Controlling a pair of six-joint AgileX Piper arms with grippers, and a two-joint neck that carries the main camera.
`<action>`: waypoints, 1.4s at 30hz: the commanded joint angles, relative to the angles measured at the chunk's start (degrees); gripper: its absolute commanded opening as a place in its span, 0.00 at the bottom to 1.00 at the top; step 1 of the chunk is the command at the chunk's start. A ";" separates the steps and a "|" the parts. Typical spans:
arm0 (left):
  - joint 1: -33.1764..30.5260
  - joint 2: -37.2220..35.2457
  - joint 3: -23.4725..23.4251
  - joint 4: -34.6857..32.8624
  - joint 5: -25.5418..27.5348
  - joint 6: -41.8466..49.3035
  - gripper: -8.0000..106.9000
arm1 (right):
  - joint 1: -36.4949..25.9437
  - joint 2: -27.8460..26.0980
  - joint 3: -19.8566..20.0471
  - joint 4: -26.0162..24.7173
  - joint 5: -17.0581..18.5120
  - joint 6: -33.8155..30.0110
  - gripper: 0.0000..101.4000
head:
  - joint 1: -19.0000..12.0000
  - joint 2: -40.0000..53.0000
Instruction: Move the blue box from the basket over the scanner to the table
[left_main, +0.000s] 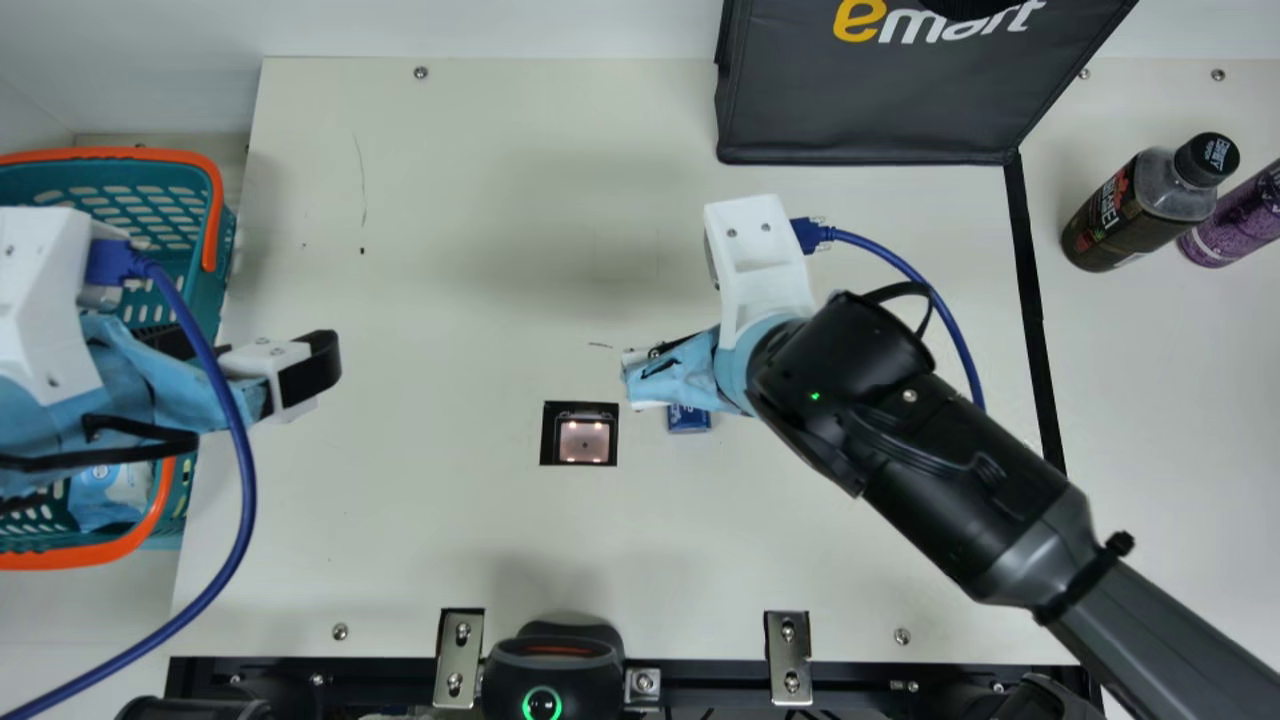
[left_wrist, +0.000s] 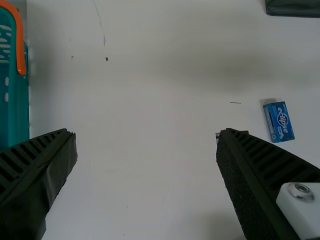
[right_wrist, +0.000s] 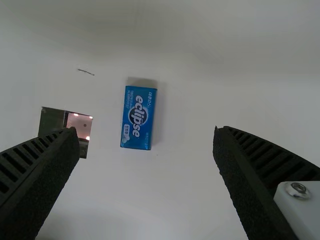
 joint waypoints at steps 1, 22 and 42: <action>0.00 0.00 0.00 0.00 0.00 0.00 0.85 | 0.06 0.61 0.41 -0.13 -0.53 0.90 0.94 | -1.66 0.00; 0.00 0.00 0.00 0.00 0.00 0.00 0.85 | 0.40 9.28 7.15 -0.09 -9.63 6.51 0.94 | -1.66 0.00; 0.00 0.00 0.00 0.00 0.00 0.00 0.85 | -0.11 13.74 9.84 2.42 -15.17 8.67 0.94 | -1.66 0.00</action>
